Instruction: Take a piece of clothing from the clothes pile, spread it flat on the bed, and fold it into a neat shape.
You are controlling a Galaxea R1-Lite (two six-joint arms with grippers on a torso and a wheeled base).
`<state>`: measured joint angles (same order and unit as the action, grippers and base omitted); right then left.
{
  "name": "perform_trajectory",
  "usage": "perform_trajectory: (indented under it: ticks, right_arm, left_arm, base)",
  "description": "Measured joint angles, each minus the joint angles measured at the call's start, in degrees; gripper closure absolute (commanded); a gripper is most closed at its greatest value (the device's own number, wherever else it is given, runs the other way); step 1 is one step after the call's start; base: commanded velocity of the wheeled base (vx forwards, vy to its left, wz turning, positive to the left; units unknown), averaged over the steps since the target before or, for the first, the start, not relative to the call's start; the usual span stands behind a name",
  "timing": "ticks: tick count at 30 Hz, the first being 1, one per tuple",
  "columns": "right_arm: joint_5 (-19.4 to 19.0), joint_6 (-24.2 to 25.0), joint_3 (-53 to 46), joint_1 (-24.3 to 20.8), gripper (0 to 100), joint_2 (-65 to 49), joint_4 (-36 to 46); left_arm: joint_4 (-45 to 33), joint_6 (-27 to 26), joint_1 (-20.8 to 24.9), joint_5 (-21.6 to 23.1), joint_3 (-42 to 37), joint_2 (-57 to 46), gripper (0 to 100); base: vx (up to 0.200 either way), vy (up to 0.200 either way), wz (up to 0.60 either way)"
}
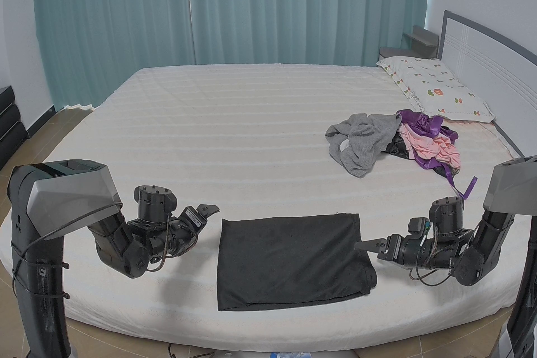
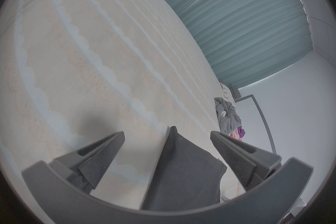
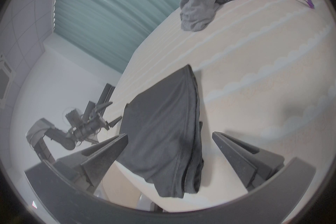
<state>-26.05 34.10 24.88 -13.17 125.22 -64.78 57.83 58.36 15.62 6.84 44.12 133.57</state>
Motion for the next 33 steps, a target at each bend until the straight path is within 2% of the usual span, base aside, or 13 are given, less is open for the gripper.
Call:
perform_trajectory:
  ticks: [6, 15, 22, 23, 33]
  right_arm:
    - [-4.06, -4.46, -3.25, -0.33, 0, 0.02, -2.44]
    - [-4.35, -5.41, -5.18, -0.72, 0, 0.94, -3.95]
    - [-4.11, -8.42, -6.36, -1.02, 0, 1.79, -4.02]
    - [-3.95, -8.46, -6.47, -1.13, 100, 1.95, -4.00]
    - [-3.62, -10.35, -7.44, -1.35, 100, 2.43, -4.00]
  left_arm:
    - [0.16, -0.26, -0.07, -0.04, -0.18, -0.26, 0]
    - [0.22, -0.35, 0.04, -0.06, -0.18, -0.26, 0]
    - [0.22, -0.37, 0.11, -0.06, -0.18, -0.26, 0]
    - [0.22, -0.37, 0.11, -0.06, -0.16, -0.26, 0]
    - [0.22, -0.37, 0.11, -0.06, -0.07, -0.26, 0]
  base:
    - [0.000, 0.000, 0.00]
    - [0.000, 0.000, 0.00]
    - [0.000, 0.000, 0.00]
    - [0.000, 0.000, 0.00]
    - [0.000, 0.000, 0.00]
